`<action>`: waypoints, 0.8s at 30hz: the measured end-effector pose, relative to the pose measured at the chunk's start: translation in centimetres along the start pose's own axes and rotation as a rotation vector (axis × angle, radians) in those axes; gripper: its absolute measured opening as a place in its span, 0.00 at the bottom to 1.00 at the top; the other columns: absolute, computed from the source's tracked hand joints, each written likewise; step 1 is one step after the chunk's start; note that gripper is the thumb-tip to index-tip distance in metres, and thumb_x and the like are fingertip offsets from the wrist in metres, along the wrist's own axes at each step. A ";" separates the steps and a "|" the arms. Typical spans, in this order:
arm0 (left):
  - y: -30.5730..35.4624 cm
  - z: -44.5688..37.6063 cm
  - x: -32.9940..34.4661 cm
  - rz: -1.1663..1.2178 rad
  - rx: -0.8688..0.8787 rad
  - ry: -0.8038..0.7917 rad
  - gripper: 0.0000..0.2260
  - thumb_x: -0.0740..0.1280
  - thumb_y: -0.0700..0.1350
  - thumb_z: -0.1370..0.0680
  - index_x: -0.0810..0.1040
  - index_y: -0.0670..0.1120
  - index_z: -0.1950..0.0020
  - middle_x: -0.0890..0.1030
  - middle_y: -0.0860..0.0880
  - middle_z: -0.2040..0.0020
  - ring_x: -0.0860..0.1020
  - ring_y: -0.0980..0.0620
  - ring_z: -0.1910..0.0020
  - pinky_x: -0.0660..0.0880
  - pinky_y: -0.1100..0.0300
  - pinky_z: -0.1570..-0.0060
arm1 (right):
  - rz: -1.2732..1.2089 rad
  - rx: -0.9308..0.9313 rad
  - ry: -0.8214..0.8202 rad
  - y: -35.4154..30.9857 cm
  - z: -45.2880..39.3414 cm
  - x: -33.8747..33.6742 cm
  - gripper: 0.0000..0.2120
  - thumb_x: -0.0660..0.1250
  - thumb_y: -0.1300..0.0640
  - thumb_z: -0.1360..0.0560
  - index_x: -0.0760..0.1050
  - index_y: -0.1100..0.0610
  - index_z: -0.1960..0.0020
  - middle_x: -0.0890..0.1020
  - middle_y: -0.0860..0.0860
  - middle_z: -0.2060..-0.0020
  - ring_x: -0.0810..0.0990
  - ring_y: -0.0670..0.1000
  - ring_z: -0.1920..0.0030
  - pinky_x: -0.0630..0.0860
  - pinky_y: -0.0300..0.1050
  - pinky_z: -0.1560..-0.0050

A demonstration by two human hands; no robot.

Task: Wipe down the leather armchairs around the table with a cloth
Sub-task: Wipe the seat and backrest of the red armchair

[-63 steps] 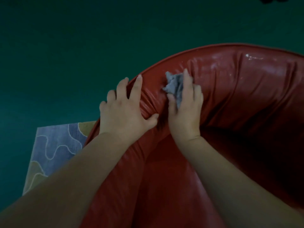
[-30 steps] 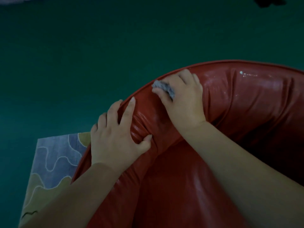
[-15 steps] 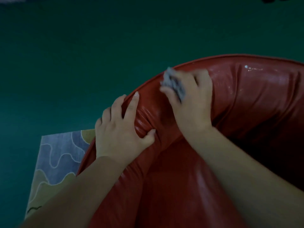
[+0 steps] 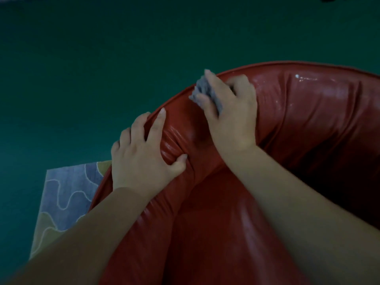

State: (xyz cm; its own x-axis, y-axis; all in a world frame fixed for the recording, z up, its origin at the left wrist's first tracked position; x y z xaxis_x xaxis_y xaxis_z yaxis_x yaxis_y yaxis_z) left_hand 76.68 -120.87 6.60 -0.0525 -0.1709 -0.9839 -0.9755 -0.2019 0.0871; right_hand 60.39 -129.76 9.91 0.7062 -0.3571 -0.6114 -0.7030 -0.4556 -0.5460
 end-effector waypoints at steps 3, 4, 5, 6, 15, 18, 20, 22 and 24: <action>0.0 0.0 0.1 -0.004 -0.002 -0.009 0.44 0.62 0.70 0.36 0.57 0.55 0.23 0.64 0.48 0.28 0.70 0.42 0.38 0.69 0.46 0.43 | 0.061 0.007 -0.034 0.5 0.2 1.3 0.16 0.64 0.50 0.26 0.80 0.53 0.41 0.75 0.54 0.57 0.73 0.56 0.57 0.74 0.54 0.57; 0.0 0.0 0.0 -0.005 -0.003 -0.010 0.44 0.62 0.70 0.36 0.56 0.55 0.23 0.64 0.48 0.28 0.69 0.42 0.37 0.68 0.46 0.43 | 0.045 0.025 -0.032 1.0 1.4 1.1 0.15 0.64 0.51 0.25 0.80 0.53 0.42 0.75 0.54 0.57 0.73 0.55 0.57 0.74 0.54 0.57; 0.0 0.0 0.0 -0.003 -0.004 -0.014 0.44 0.62 0.70 0.36 0.56 0.56 0.23 0.64 0.48 0.28 0.69 0.42 0.37 0.68 0.45 0.42 | 0.020 0.051 -0.030 1.6 2.7 0.8 0.14 0.65 0.51 0.25 0.80 0.53 0.42 0.75 0.53 0.57 0.72 0.54 0.57 0.74 0.53 0.56; 0.0 0.0 0.0 -0.001 -0.006 -0.022 0.44 0.62 0.70 0.36 0.56 0.56 0.23 0.63 0.48 0.28 0.68 0.42 0.36 0.68 0.45 0.41 | -0.004 0.078 -0.032 2.2 3.9 0.2 0.13 0.65 0.52 0.25 0.80 0.53 0.42 0.74 0.53 0.57 0.72 0.53 0.57 0.74 0.53 0.56; 0.6 -0.6 -0.6 -0.018 0.003 -0.097 0.45 0.63 0.71 0.36 0.53 0.57 0.23 0.62 0.46 0.27 0.68 0.40 0.35 0.67 0.42 0.39 | 0.059 0.011 0.022 2.6 -2.2 -1.0 0.12 0.68 0.53 0.28 0.81 0.55 0.46 0.75 0.56 0.57 0.74 0.58 0.56 0.74 0.57 0.56; 1.7 -2.0 -0.6 -0.057 0.057 -0.081 0.46 0.61 0.73 0.36 0.53 0.56 0.23 0.62 0.44 0.27 0.67 0.39 0.33 0.63 0.40 0.35 | 0.095 0.026 0.011 3.4 1.7 -1.0 0.11 0.66 0.52 0.26 0.81 0.57 0.48 0.76 0.56 0.58 0.74 0.59 0.58 0.73 0.55 0.59; 3.3 -3.4 -0.4 -0.063 0.092 -0.088 0.47 0.61 0.73 0.37 0.52 0.55 0.22 0.61 0.44 0.26 0.65 0.39 0.32 0.61 0.39 0.33 | 0.082 0.069 -0.037 4.7 5.9 -1.8 0.10 0.67 0.54 0.25 0.82 0.58 0.49 0.76 0.55 0.59 0.74 0.57 0.60 0.73 0.54 0.60; 5.0 -4.7 0.0 -0.065 0.117 -0.108 0.50 0.62 0.74 0.38 0.50 0.54 0.22 0.59 0.44 0.25 0.63 0.39 0.30 0.60 0.39 0.33 | 0.048 0.104 -0.065 5.5 7.7 -2.9 0.10 0.67 0.53 0.25 0.82 0.58 0.49 0.75 0.54 0.60 0.74 0.55 0.60 0.74 0.54 0.61; 5.9 -5.4 0.6 -0.052 0.119 -0.148 0.53 0.64 0.74 0.39 0.46 0.54 0.22 0.56 0.45 0.25 0.60 0.39 0.30 0.60 0.38 0.34 | -0.005 0.095 -0.001 5.6 5.9 -3.9 0.11 0.67 0.53 0.24 0.82 0.58 0.47 0.76 0.54 0.59 0.75 0.54 0.59 0.75 0.54 0.58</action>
State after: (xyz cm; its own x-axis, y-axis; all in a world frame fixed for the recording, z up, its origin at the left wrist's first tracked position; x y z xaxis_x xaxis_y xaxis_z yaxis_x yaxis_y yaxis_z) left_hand 72.09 -127.36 7.33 -0.0236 -0.0174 -0.9996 -0.9956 -0.0897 0.0251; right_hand 53.21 -126.06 5.89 0.7093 -0.3540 -0.6096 -0.7047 -0.3781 -0.6004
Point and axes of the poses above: each hand's wrist, its own z-axis away from the middle knuckle, its own x-axis out of the palm, y = z × x, the point moved 8 cm from there along -z, towards the middle knuckle
